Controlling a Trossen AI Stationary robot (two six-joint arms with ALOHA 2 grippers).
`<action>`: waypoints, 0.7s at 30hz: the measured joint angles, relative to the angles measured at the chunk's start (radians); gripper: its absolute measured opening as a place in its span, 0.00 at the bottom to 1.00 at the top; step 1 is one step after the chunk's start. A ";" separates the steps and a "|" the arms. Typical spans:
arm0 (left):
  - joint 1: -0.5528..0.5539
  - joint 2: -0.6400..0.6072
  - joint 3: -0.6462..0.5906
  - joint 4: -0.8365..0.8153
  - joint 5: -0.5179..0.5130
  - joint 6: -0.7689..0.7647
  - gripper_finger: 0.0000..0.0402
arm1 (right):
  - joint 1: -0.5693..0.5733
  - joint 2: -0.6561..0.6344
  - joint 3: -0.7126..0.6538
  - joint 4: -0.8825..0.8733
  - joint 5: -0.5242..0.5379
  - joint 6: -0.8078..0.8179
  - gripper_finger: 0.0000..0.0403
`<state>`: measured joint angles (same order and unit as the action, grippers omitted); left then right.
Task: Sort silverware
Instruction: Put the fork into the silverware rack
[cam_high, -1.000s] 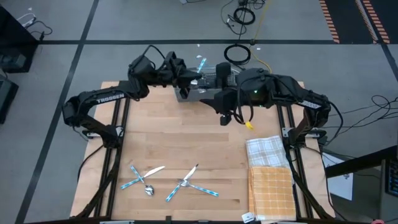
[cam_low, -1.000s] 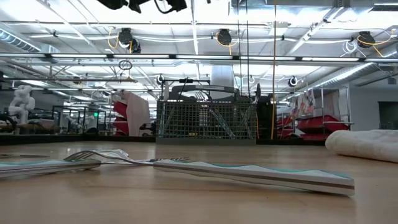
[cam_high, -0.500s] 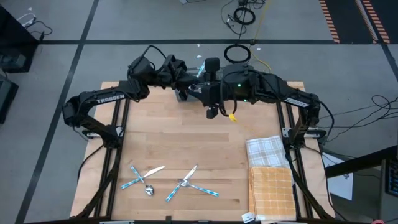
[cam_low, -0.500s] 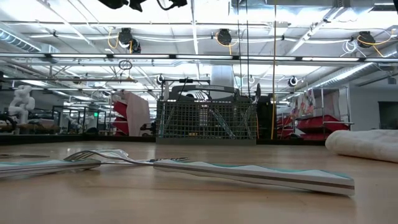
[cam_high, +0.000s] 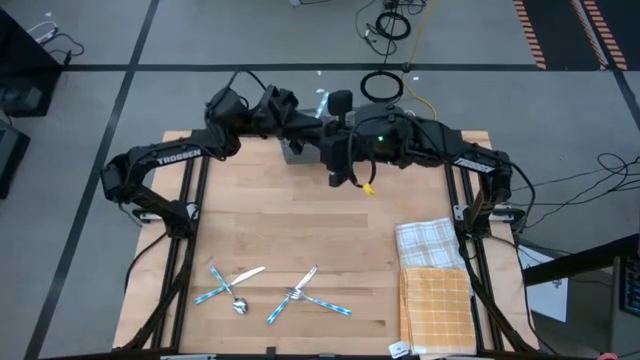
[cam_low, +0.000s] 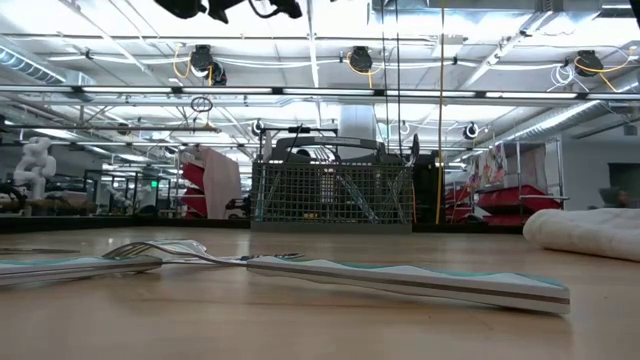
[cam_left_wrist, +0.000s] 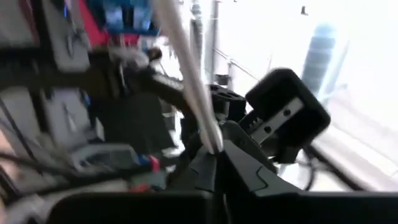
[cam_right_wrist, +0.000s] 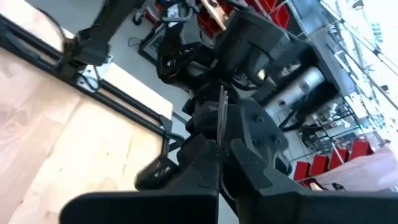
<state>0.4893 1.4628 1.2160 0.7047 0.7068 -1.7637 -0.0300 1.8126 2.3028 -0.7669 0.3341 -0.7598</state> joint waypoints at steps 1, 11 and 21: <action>0.009 0.000 0.000 -0.003 0.001 0.061 0.06 | -0.007 0.000 0.000 0.001 0.000 0.005 0.01; 0.198 0.000 0.000 -0.018 0.118 0.453 0.35 | -0.166 -0.008 0.003 -0.084 -0.147 0.167 0.00; 0.373 -0.001 0.000 -0.138 0.170 0.584 0.42 | -0.385 -0.006 0.001 -0.109 -0.441 0.288 0.00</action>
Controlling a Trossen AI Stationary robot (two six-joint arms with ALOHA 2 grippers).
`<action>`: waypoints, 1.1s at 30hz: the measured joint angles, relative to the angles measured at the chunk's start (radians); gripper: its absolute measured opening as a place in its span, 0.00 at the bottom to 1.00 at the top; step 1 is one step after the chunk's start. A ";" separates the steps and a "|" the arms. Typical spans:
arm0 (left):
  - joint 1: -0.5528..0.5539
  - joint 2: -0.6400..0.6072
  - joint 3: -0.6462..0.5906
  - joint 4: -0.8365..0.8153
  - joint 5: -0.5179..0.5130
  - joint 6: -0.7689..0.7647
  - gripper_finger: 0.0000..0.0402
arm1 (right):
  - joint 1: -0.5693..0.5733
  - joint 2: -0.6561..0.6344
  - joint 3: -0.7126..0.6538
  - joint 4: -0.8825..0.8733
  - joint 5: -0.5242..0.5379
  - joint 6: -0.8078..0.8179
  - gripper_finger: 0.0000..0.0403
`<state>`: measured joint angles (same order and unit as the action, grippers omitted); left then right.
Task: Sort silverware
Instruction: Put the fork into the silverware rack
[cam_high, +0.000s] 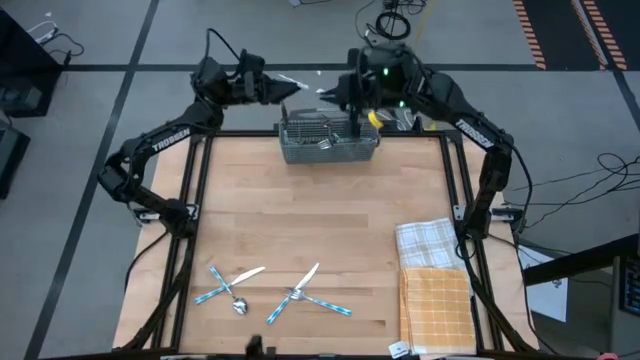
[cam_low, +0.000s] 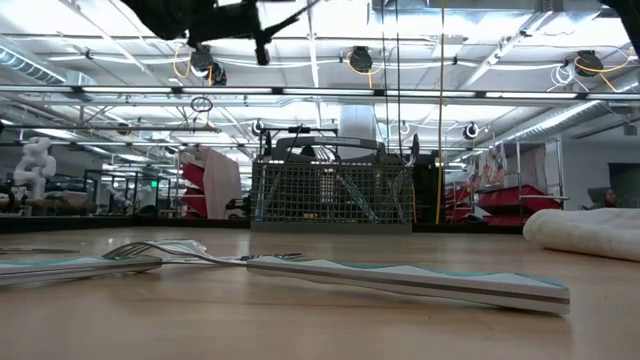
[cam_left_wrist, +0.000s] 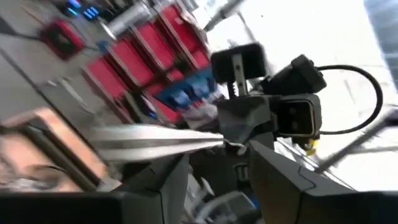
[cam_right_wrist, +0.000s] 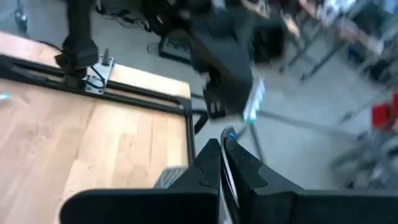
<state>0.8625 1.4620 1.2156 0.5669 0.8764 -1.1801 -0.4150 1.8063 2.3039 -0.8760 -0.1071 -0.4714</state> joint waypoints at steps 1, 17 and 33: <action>0.018 0.000 0.000 -0.015 -0.001 0.011 0.42 | -0.026 0.002 0.000 -0.009 -0.027 0.026 0.00; 0.171 -0.001 0.002 -0.310 0.029 0.224 0.42 | -0.231 0.007 -0.001 -0.287 -0.203 0.044 0.00; 0.175 -0.023 0.002 -0.783 -0.006 0.632 0.42 | -0.189 0.136 -0.001 -0.620 0.008 -0.009 0.00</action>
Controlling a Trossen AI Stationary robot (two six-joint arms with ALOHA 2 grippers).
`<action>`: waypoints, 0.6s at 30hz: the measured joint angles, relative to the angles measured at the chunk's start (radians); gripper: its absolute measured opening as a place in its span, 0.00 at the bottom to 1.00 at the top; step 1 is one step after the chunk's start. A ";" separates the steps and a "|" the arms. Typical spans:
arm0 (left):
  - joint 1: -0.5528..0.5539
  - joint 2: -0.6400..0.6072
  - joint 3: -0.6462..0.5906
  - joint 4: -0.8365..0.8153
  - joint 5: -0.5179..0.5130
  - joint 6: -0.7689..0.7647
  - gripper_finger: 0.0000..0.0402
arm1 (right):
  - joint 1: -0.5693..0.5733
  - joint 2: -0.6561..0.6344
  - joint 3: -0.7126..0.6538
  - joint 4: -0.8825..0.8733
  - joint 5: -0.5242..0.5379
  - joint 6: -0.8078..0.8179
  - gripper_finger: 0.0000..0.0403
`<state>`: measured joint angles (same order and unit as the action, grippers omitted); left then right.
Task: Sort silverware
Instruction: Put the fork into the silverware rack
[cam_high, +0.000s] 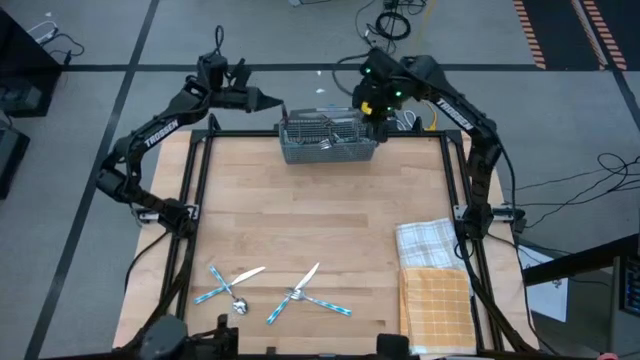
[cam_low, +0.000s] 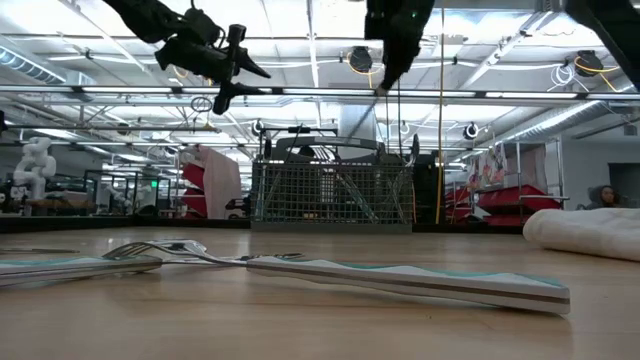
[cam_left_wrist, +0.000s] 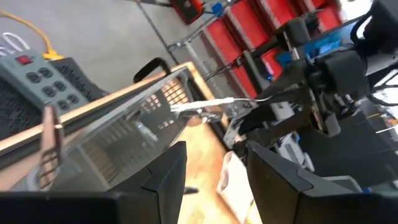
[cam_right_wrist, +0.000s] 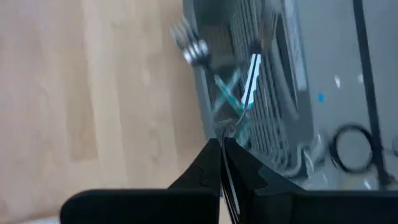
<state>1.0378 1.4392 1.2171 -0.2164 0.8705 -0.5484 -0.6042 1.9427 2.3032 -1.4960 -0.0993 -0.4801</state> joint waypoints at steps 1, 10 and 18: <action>0.000 -0.003 0.000 -0.019 -0.005 0.013 0.42 | 0.006 0.013 0.000 -0.012 0.018 0.000 0.00; 0.000 -0.015 0.000 -0.093 -0.014 0.066 0.42 | 0.027 0.071 0.000 -0.072 0.065 -0.001 0.00; -0.001 -0.015 -0.001 -0.120 -0.040 0.105 0.42 | 0.029 0.143 0.001 -0.075 0.130 0.001 0.00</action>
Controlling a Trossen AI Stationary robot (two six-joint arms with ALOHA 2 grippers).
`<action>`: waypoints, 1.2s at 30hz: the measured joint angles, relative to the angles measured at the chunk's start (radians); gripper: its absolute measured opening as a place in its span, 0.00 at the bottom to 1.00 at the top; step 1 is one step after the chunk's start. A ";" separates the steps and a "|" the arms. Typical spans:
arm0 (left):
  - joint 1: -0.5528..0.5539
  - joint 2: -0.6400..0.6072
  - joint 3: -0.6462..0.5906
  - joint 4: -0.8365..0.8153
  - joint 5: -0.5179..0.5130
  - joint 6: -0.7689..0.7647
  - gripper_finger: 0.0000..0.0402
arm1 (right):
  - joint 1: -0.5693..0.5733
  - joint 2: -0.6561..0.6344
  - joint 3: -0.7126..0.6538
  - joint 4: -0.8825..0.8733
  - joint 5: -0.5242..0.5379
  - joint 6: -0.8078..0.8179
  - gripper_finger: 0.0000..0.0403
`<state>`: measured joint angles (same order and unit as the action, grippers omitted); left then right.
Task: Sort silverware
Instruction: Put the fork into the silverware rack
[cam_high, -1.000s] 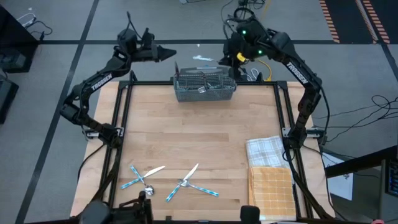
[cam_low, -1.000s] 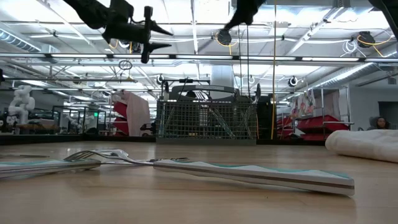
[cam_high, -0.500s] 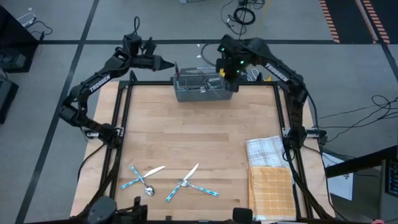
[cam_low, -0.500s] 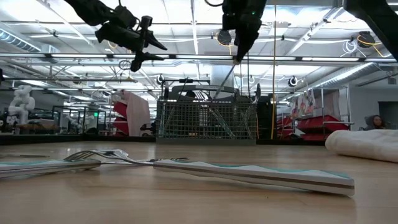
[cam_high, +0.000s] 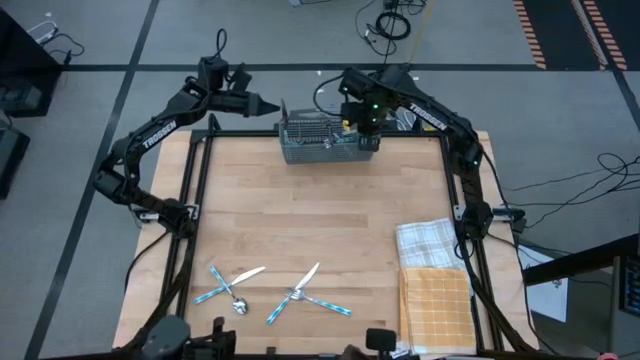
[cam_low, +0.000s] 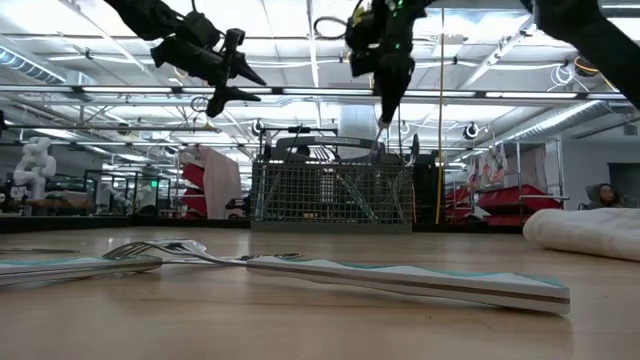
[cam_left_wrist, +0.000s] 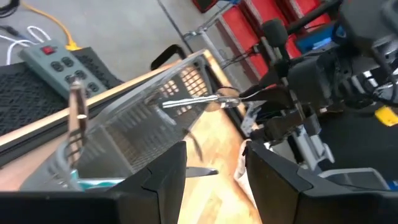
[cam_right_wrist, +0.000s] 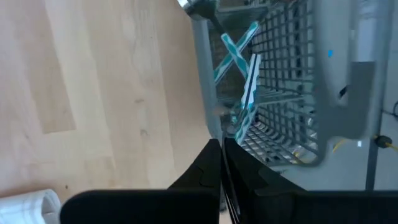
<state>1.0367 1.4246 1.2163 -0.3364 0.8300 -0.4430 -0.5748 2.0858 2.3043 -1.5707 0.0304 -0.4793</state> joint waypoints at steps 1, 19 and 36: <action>0.000 0.000 0.000 -0.010 -0.006 0.010 0.42 | 0.000 0.015 0.000 0.000 -0.001 0.000 0.00; 0.000 0.000 0.000 -0.048 -0.075 0.066 0.42 | -0.001 0.134 -0.001 0.000 -0.006 -0.035 0.14; -0.014 -0.034 -0.001 -0.242 -0.011 0.275 0.42 | -0.008 -0.109 0.051 0.143 -0.048 0.086 0.43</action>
<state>1.0224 1.3902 1.2156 -0.5782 0.8185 -0.1680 -0.5831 1.9768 2.3554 -1.4279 -0.0179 -0.3932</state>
